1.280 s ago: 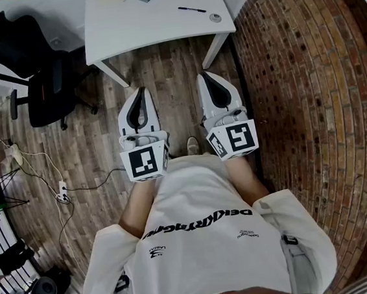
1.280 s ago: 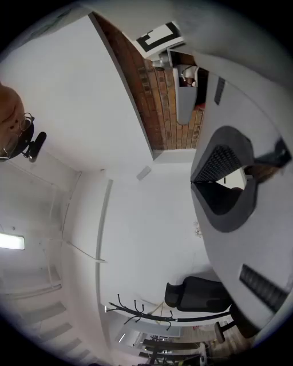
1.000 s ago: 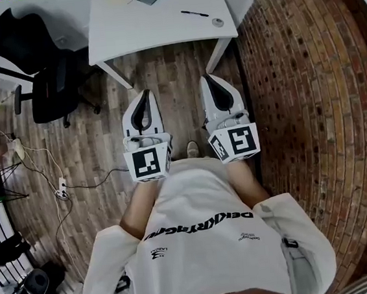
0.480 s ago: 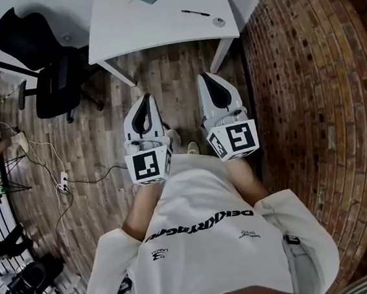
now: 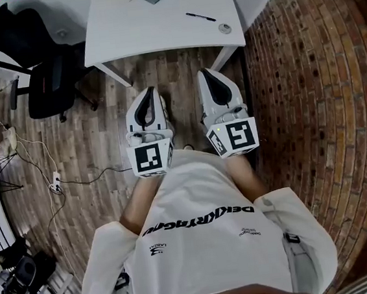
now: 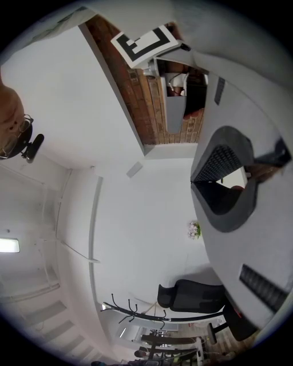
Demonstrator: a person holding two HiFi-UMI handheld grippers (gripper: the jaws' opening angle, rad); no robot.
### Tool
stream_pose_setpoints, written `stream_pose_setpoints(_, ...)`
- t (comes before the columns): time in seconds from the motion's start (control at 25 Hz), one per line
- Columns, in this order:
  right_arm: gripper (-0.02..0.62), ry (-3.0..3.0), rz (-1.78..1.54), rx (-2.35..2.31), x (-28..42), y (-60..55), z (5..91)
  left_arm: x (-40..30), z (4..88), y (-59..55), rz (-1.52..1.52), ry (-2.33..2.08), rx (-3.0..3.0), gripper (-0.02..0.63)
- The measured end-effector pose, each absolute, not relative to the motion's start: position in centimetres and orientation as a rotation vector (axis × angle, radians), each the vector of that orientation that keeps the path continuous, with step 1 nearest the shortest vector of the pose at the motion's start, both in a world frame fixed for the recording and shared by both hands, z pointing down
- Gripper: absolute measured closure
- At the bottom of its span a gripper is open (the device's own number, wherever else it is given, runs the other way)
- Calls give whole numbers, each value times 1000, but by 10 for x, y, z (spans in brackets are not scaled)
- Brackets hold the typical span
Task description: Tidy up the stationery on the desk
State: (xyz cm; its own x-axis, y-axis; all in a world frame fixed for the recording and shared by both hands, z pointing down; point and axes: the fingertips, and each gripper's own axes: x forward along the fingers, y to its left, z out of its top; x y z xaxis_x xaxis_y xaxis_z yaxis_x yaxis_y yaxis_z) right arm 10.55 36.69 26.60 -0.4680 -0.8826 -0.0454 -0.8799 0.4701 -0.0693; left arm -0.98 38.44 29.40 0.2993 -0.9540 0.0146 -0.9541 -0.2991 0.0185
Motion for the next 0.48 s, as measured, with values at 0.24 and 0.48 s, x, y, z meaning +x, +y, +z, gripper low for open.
stream_pose_setpoints(0.24, 594, 2608, -73, -1632, 93, 298, 269, -29, 292, 311, 5, -1837, 2506, 607)
stream_pose_setpoints(0.48, 594, 2613, -97, -1678, 80, 234, 272, -45, 296, 239, 12, -1801, 2478, 607)
